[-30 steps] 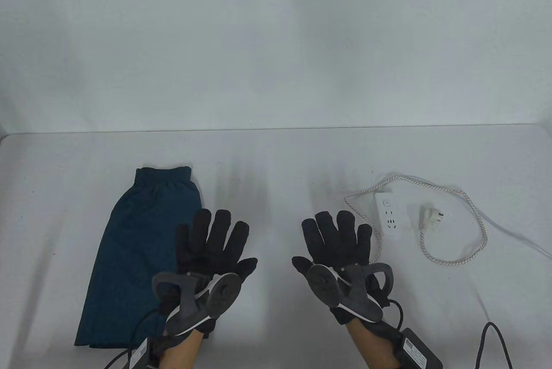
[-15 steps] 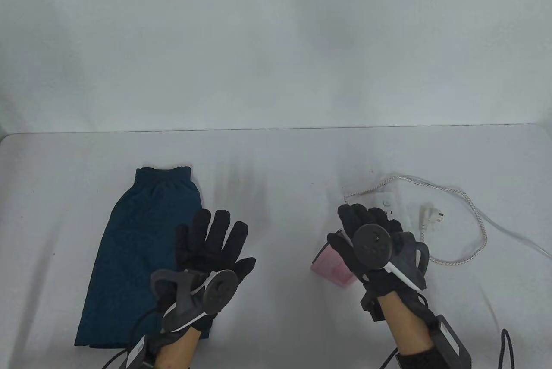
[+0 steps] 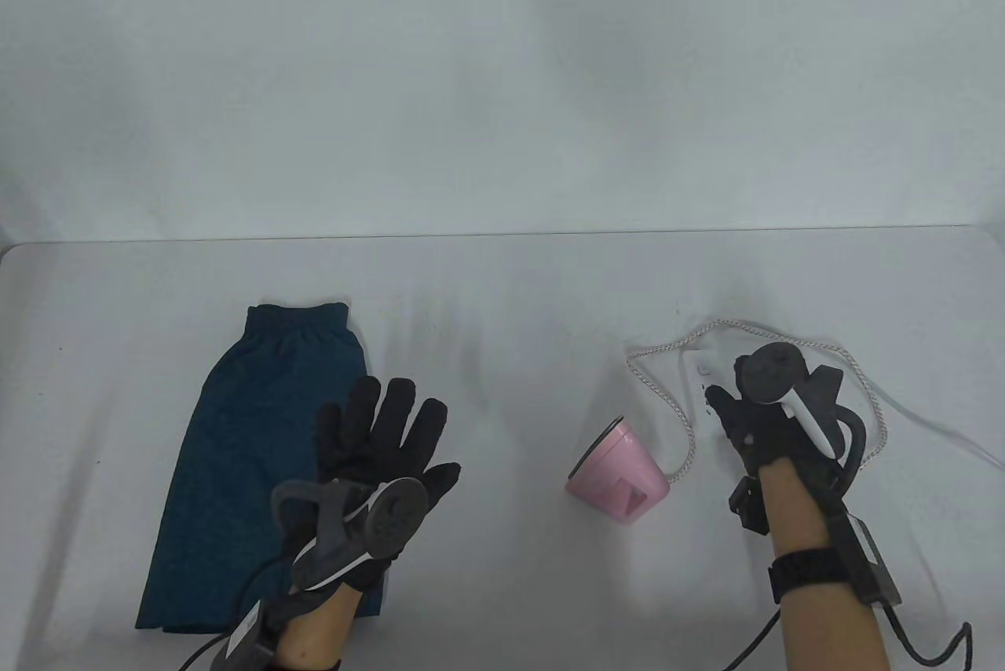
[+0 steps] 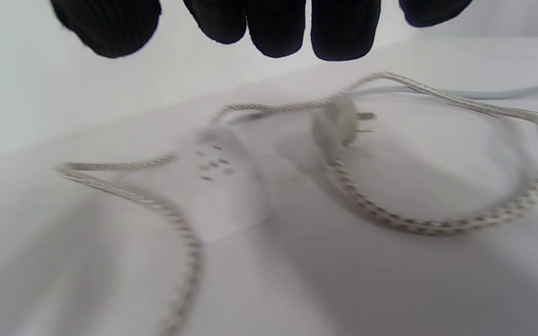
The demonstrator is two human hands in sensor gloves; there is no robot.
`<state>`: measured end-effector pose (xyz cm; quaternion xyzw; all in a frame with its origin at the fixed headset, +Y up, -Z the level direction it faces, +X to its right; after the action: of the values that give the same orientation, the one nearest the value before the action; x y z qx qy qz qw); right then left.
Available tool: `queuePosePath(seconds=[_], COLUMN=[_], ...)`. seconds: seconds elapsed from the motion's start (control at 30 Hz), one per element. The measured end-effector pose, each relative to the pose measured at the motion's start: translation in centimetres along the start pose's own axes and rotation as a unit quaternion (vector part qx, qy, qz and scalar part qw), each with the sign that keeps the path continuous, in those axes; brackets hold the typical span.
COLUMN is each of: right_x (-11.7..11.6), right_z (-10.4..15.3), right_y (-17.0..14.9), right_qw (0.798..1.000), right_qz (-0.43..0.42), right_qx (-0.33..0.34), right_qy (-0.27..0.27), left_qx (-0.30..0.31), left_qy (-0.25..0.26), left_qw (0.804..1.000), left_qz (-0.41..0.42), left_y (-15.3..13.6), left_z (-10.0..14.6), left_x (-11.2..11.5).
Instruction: Iron shorts with electric iron on table
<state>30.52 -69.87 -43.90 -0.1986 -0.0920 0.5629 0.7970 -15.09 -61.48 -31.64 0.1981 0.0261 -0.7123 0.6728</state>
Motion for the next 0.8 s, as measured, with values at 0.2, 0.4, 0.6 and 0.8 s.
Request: queuePosePath(seconds=[0.2,0.4,0.6,0.8], right_x=[-1.7,-2.7,-4.2,-4.0], right_z=[-3.7,-6.2,-7.7,-7.7], right_y=[-2.2,-2.9,-2.8,-2.6], right_qw=[0.992,0.977,0.963,0.962], right_qz=[0.092,0.142,0.201,0.206], right_qx=[-0.09,-0.16,-0.18,-0.179], right_qy=[-0.003,-0.002,0.007,-0.021], left_qx=[-0.01,-0.021,-0.031,-0.04], left_qy=[-0.005,-0.009,-0.018,-0.021], left_qw=[1.0,1.0,0.999,0.999], left_qz=[0.004,0.002,0.002,-0.003], left_y=[-0.7,-1.4,-1.9,-2.3], left_z=[-0.2,-0.4,-0.7,-0.9], left_x=[0.3,0.7,1.1,1.3])
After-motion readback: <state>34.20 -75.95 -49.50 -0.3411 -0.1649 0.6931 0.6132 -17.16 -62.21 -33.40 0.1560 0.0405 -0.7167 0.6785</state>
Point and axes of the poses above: the tracker on the back of each hand, its own y axis roughly to the thumb side, its own z axis roughly from the fingertips to the wrist, x = y × z, the point moved 4 cm from there along -z, roughly from the wrist to the fingertips, and after that the axes turned 5 degrees about -z, right-handed, at the moved point
